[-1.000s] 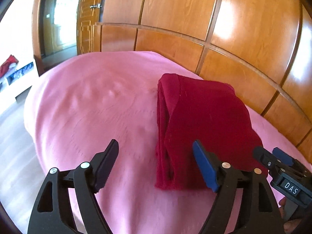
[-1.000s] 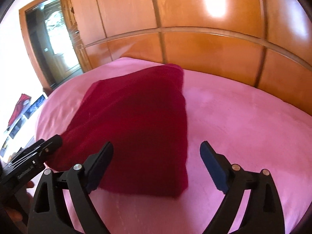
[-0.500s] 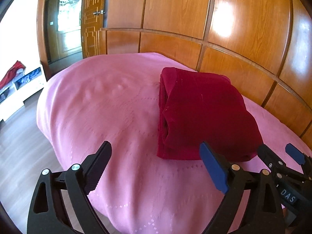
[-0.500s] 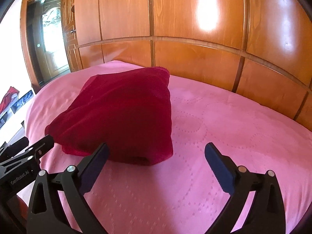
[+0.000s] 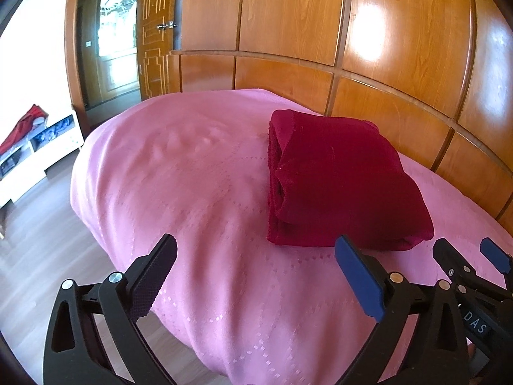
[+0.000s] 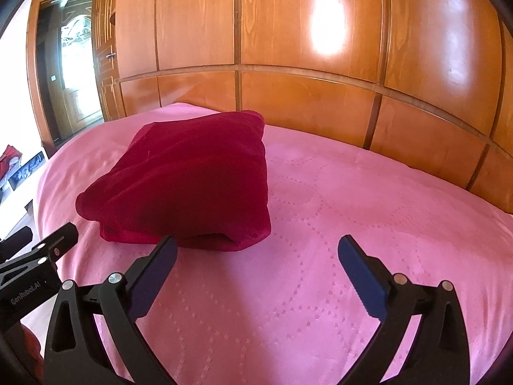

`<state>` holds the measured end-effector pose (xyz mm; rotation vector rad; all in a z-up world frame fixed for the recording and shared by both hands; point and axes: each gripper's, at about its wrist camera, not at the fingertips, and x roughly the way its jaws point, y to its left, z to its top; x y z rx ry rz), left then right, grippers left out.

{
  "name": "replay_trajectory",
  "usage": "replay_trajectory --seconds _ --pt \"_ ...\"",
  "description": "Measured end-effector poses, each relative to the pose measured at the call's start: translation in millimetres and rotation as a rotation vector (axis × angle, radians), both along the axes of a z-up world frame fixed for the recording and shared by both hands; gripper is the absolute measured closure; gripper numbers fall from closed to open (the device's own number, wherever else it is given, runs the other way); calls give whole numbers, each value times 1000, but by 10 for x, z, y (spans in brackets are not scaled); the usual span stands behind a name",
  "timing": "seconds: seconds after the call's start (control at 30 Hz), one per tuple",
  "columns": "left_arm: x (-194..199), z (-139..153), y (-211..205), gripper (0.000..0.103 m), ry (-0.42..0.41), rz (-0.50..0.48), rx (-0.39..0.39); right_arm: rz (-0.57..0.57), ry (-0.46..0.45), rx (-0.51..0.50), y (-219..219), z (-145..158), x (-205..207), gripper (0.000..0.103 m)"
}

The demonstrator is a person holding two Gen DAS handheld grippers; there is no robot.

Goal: Fold small clothes

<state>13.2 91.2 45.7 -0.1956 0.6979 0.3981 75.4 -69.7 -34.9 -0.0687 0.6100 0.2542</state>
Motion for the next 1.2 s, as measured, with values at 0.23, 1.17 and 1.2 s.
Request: replay_trajectory --seconds 0.23,1.17,1.2 --pt "-33 32 6 5 -12 7 11 9 -31 -11 33 83 -72 3" --pt "-56 106 -44 5 -24 4 24 22 -35 -3 66 139 -82 3" --pt "-58 103 -45 5 -25 4 24 22 -34 -3 70 135 -84 3"
